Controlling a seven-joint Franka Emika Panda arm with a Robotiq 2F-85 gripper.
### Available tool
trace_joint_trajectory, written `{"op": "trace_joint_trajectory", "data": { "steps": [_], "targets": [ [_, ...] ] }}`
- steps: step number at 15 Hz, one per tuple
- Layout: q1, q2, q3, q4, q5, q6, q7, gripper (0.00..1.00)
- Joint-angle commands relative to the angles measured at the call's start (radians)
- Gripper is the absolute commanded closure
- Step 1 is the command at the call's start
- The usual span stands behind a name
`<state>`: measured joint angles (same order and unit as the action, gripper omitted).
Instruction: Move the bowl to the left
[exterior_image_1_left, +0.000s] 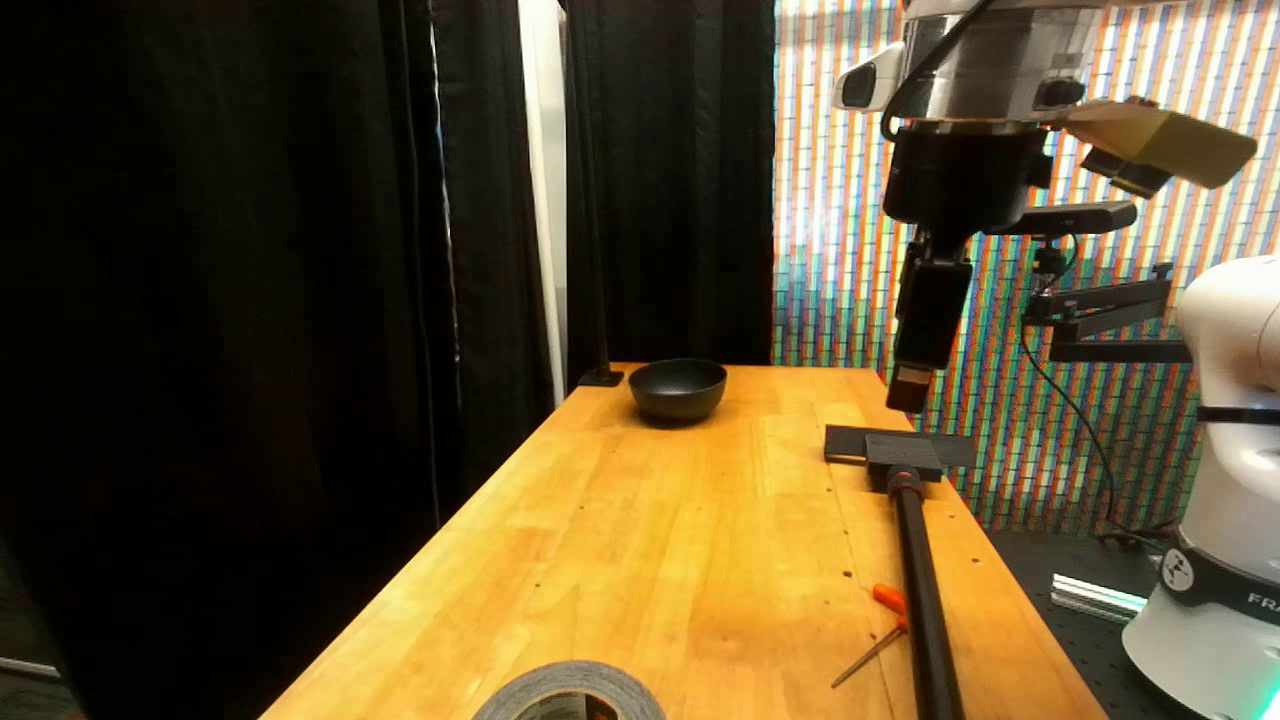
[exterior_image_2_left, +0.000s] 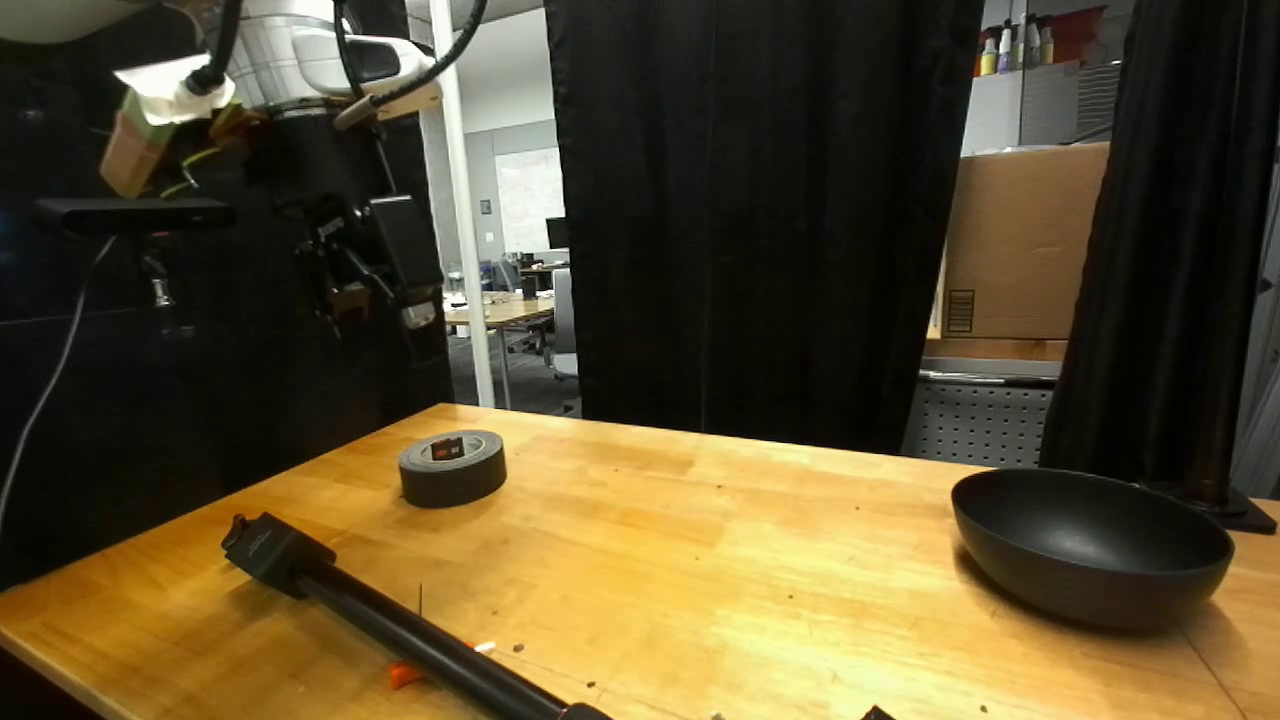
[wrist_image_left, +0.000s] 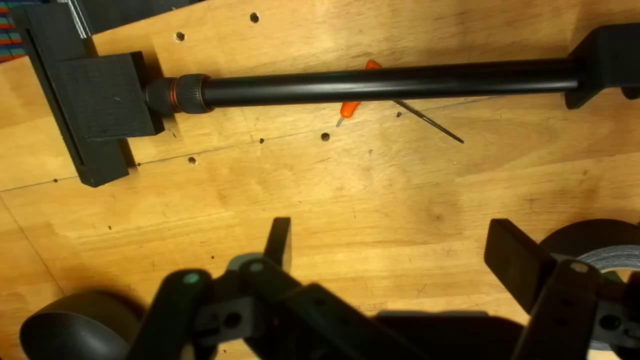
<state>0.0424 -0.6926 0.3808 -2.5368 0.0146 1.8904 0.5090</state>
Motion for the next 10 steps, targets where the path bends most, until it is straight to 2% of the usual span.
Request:
{"op": "trace_joint_trajectory", "data": {
  "steps": [1, 5, 10],
  "targets": [
    [0.013, 0.006, -0.023, -0.002, -0.017, -0.003, 0.003, 0.00],
    [-0.014, 0.006, -0.071, -0.021, -0.084, 0.027, -0.035, 0.00],
    [-0.057, -0.006, -0.194, -0.079, -0.176, 0.133, -0.124, 0.00]
  ]
}}
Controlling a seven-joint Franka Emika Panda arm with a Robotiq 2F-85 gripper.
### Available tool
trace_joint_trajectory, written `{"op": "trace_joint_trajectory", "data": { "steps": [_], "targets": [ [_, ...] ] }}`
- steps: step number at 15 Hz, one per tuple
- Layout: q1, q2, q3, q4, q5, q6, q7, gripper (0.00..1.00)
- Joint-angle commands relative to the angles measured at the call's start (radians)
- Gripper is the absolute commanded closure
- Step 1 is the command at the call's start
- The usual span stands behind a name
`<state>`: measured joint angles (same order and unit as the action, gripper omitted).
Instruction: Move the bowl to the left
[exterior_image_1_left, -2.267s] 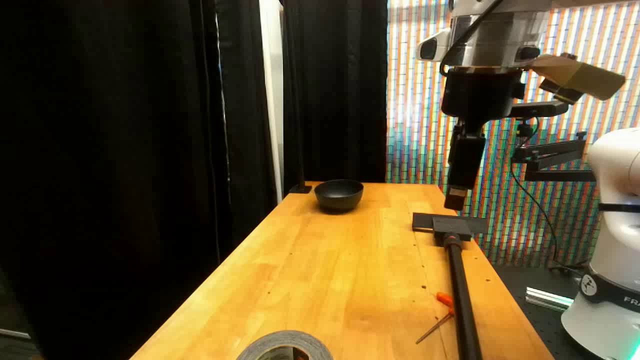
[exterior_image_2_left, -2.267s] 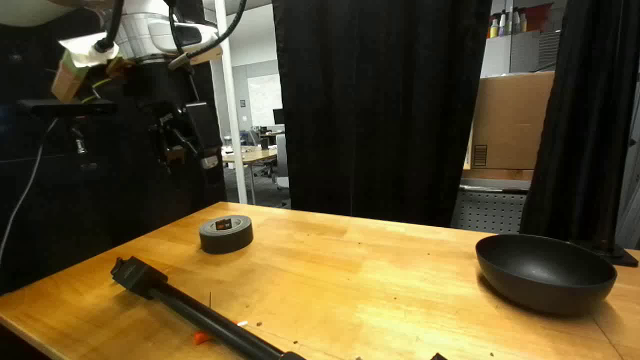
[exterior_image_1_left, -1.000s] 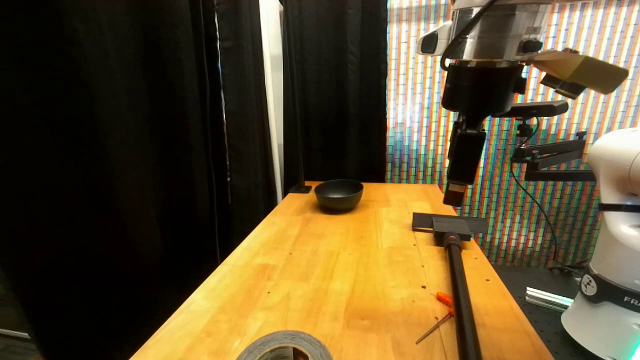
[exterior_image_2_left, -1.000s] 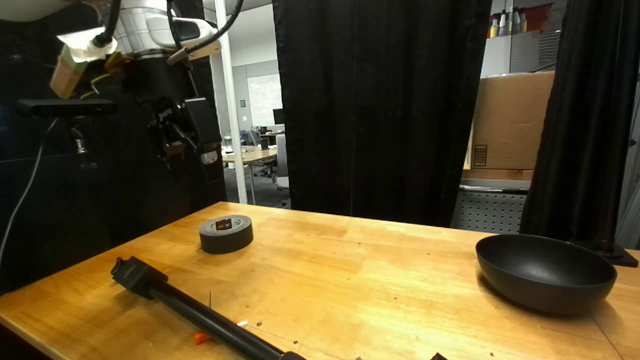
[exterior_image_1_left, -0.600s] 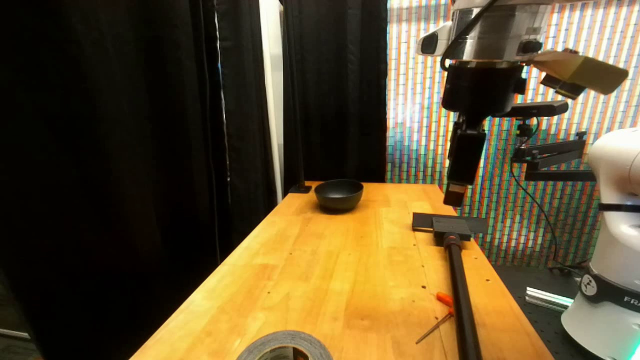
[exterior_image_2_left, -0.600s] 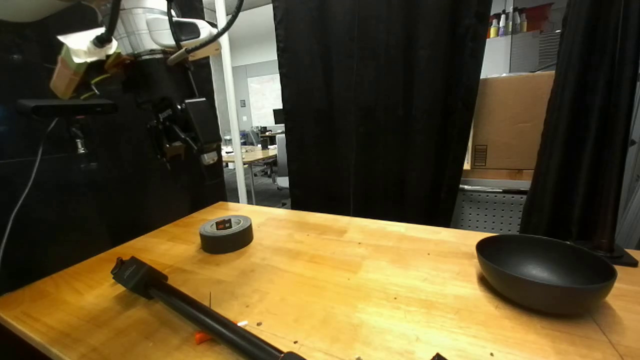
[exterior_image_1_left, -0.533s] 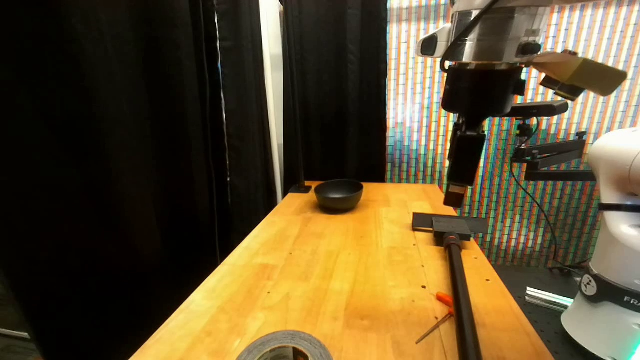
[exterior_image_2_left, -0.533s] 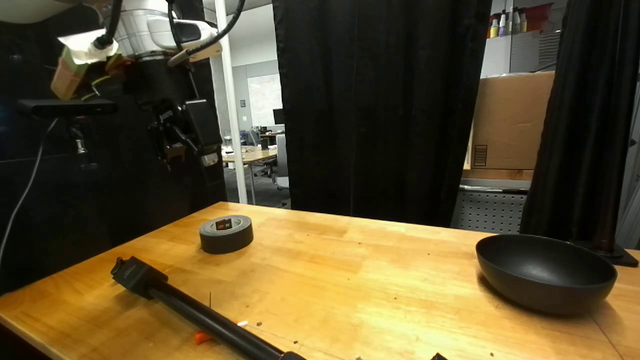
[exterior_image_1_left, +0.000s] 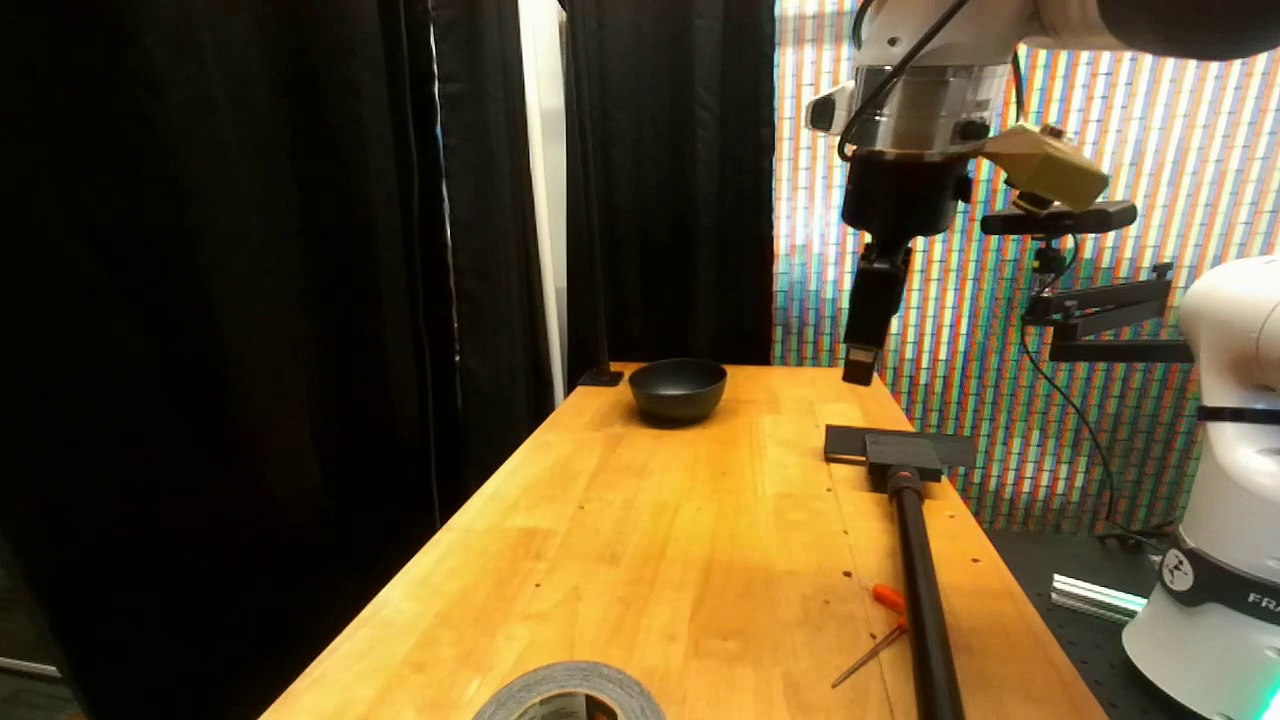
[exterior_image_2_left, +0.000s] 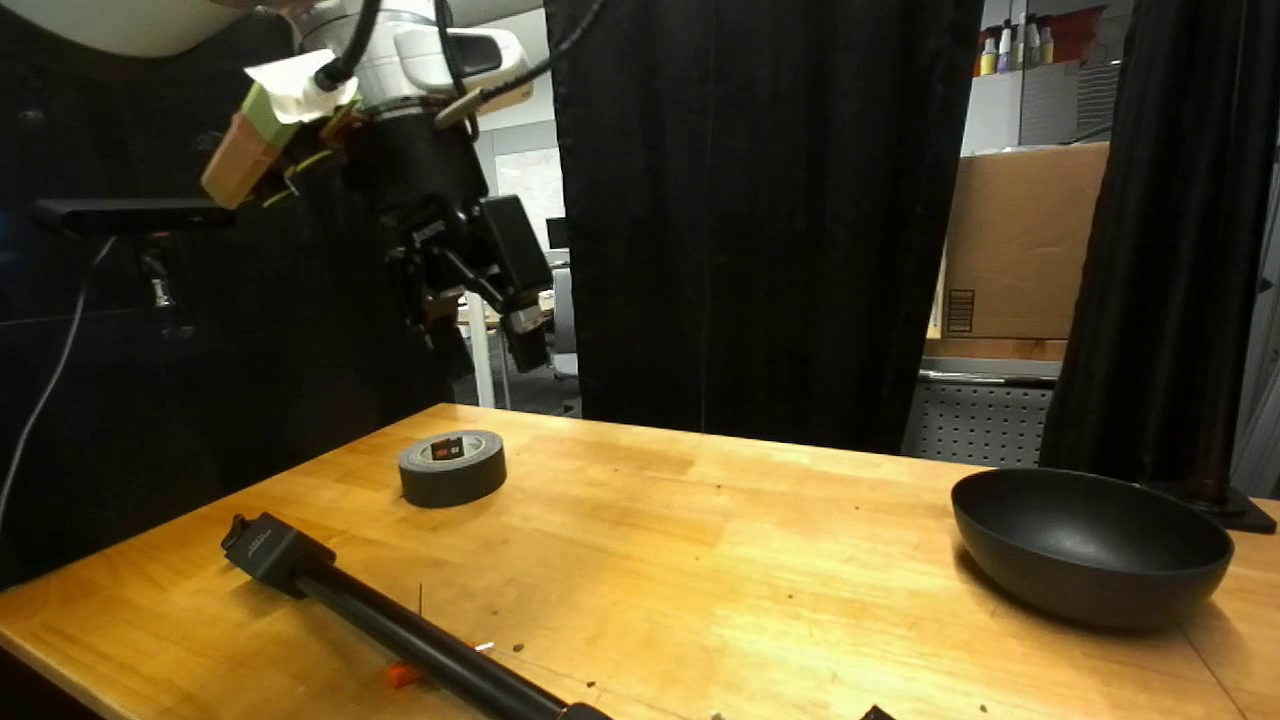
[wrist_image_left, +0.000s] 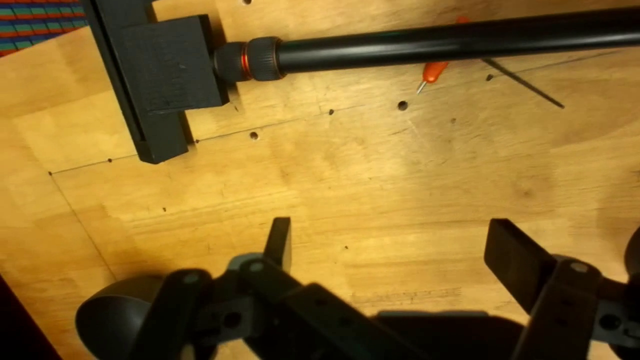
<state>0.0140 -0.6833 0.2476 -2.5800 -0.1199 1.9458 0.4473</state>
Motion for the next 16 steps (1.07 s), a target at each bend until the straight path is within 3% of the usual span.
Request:
{"op": "trace_joint_trajectory", "data": {
  "steps": [1, 10, 16],
  "targets": [
    [-0.040, -0.013, -0.084, -0.046, -0.057, 0.107, -0.081, 0.00],
    [-0.137, 0.088, -0.233, -0.047, -0.147, 0.322, -0.295, 0.00],
    [-0.150, 0.178, -0.306, 0.010, -0.137, 0.406, -0.424, 0.00]
  ]
}}
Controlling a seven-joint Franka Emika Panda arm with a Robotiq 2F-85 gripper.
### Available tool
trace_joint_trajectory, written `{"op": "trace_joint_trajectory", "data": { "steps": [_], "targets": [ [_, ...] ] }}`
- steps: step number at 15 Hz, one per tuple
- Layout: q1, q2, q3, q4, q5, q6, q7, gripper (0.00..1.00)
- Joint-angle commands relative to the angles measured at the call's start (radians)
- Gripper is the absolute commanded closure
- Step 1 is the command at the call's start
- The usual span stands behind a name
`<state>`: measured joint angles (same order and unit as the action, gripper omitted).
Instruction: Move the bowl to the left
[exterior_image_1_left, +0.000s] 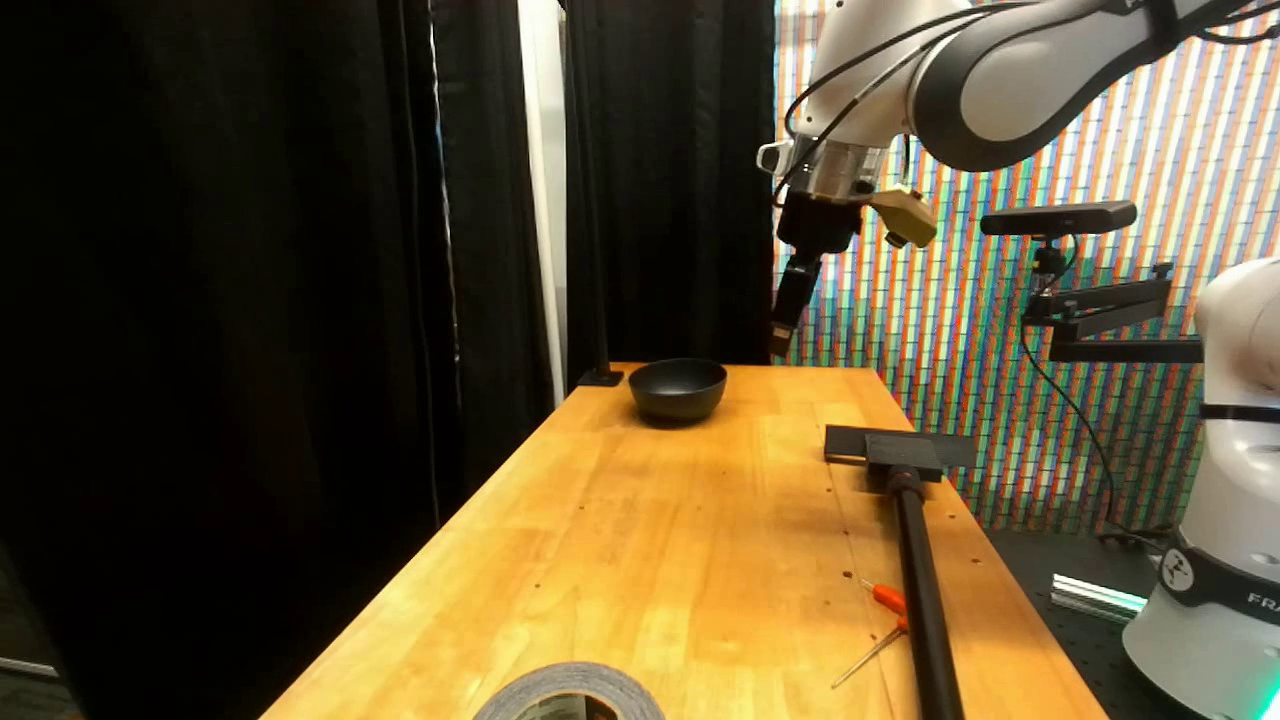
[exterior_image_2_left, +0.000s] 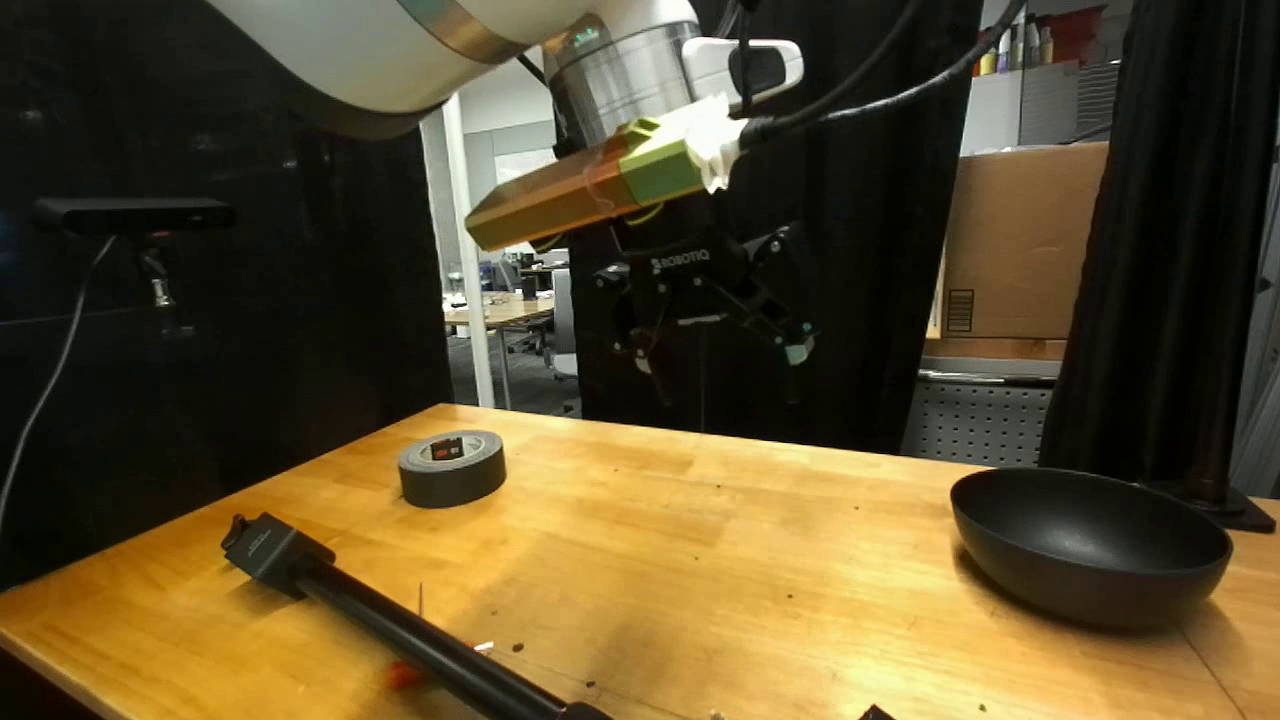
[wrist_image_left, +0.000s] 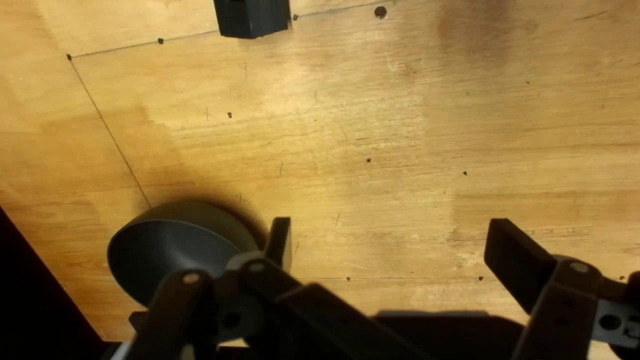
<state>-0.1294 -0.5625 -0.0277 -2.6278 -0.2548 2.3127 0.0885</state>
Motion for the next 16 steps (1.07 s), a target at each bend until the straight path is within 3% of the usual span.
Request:
{"op": "trace_joint_trajectory", "data": {
  "steps": [1, 10, 16],
  "targets": [
    [-0.006, 0.073, -0.042, 0.074, 0.003, 0.045, -0.087, 0.00],
    [0.000, 0.221, -0.129, 0.204, 0.049, 0.075, -0.212, 0.00],
    [-0.001, 0.290, -0.149, 0.264, 0.090, 0.053, -0.248, 0.00]
  ]
}}
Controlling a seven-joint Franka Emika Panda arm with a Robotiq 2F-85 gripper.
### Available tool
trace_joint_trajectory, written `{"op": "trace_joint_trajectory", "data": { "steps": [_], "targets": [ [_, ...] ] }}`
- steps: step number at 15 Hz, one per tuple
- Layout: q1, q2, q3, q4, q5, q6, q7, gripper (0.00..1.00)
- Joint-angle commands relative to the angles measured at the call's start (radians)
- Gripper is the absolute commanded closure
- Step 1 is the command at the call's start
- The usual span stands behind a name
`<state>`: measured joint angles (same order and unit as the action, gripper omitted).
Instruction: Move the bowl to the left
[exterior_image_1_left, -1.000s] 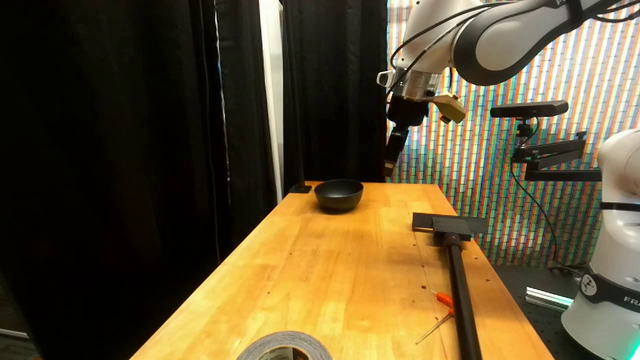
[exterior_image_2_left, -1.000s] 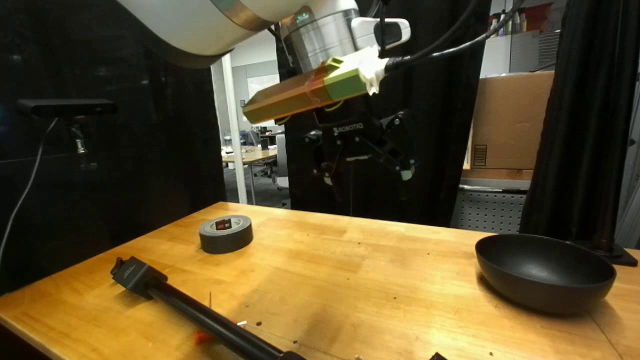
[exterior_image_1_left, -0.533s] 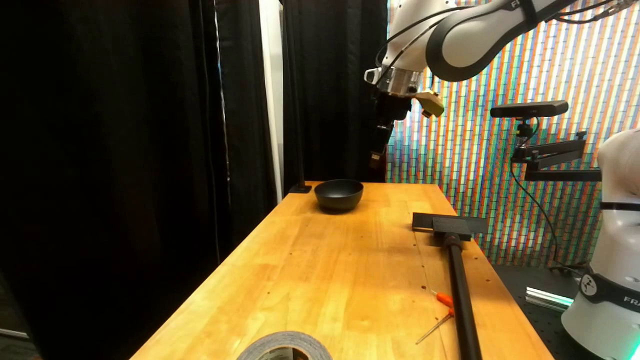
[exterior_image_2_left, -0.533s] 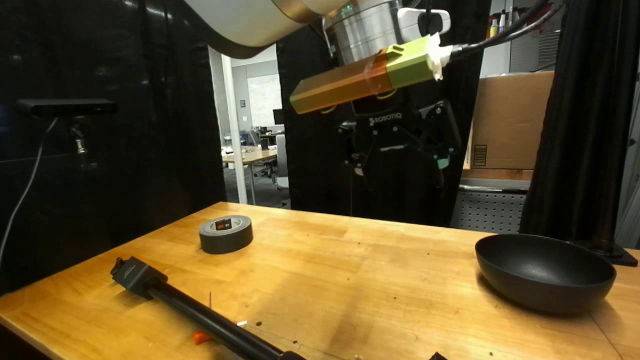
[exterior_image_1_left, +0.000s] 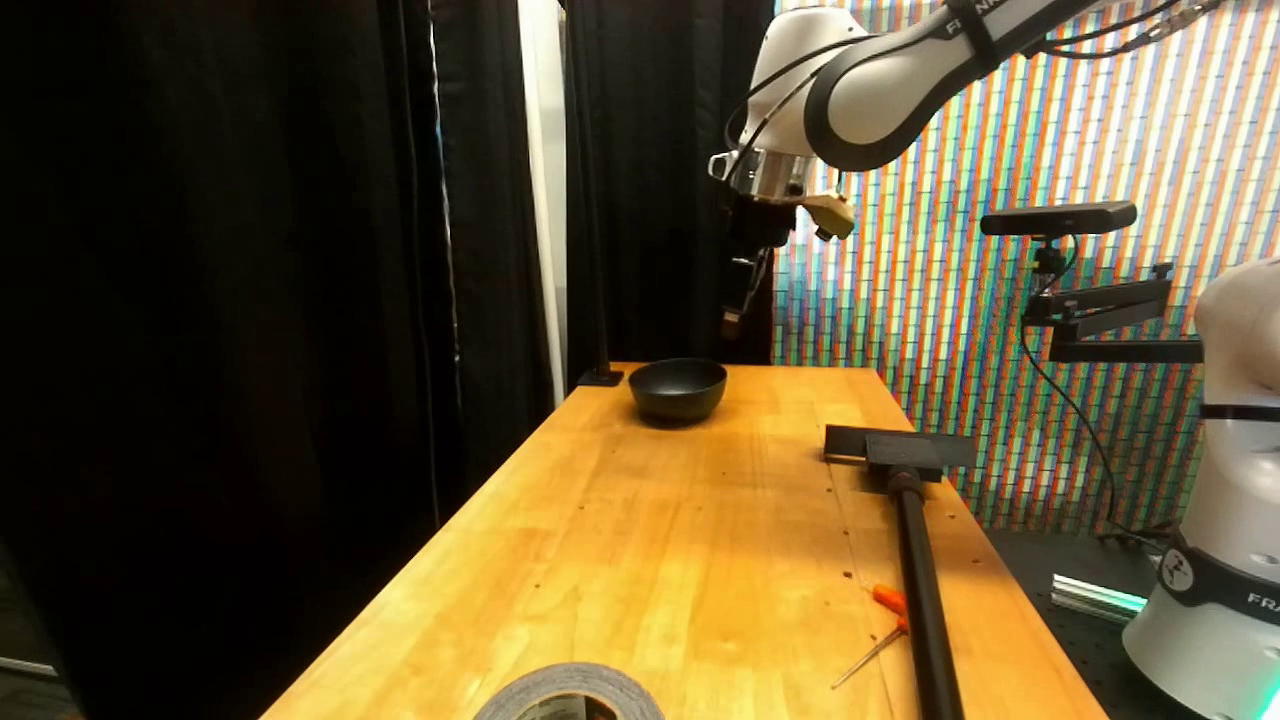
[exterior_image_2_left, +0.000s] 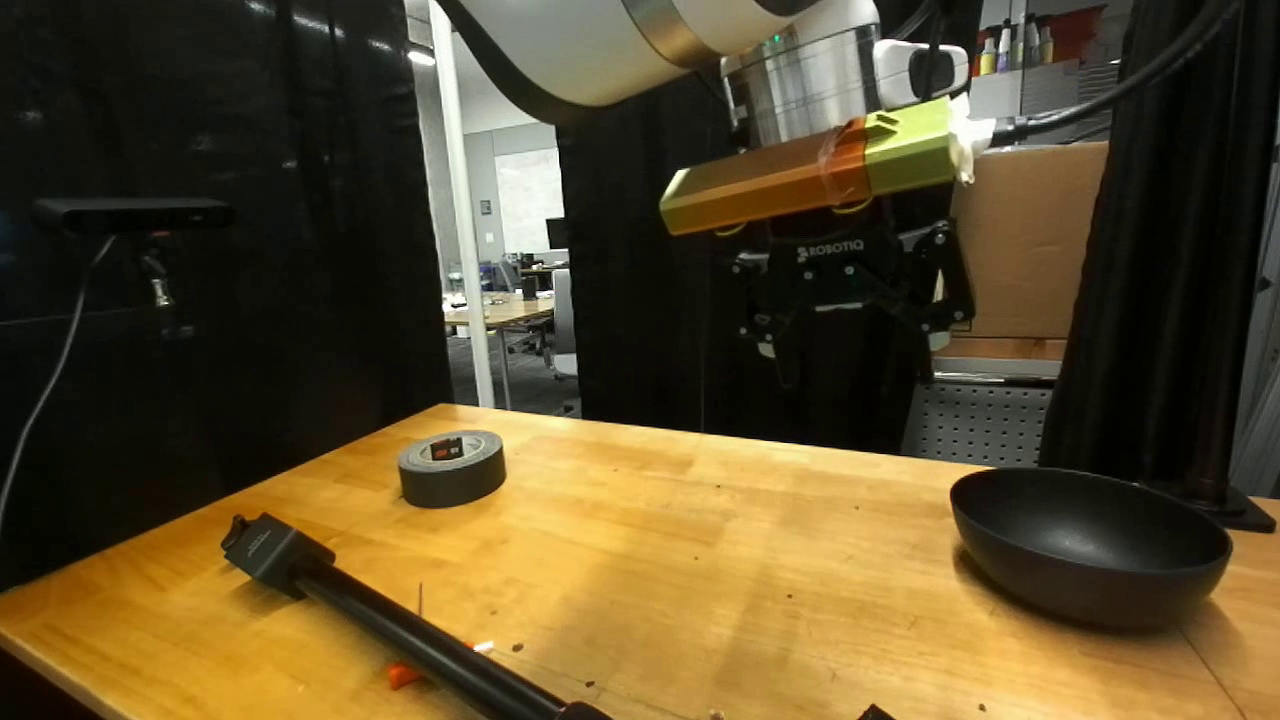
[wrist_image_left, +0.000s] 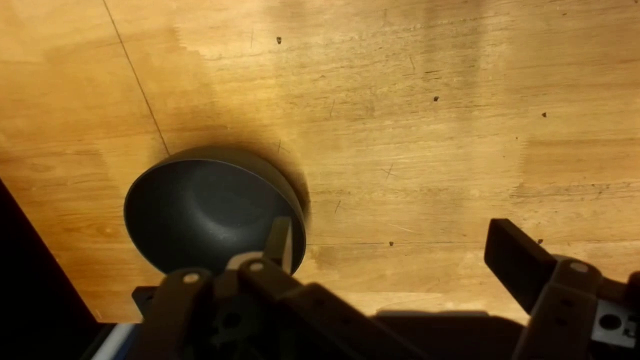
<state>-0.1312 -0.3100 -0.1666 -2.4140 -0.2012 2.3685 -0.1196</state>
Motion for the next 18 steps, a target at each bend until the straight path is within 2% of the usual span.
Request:
{"op": "trace_joint_trajectory", "data": {
  "steps": [1, 18],
  "targets": [
    [0.001, 0.045, -0.012, 0.057, 0.043, -0.004, -0.045, 0.00],
    [-0.022, 0.254, -0.053, 0.242, 0.136, -0.029, -0.151, 0.00]
  ]
}}
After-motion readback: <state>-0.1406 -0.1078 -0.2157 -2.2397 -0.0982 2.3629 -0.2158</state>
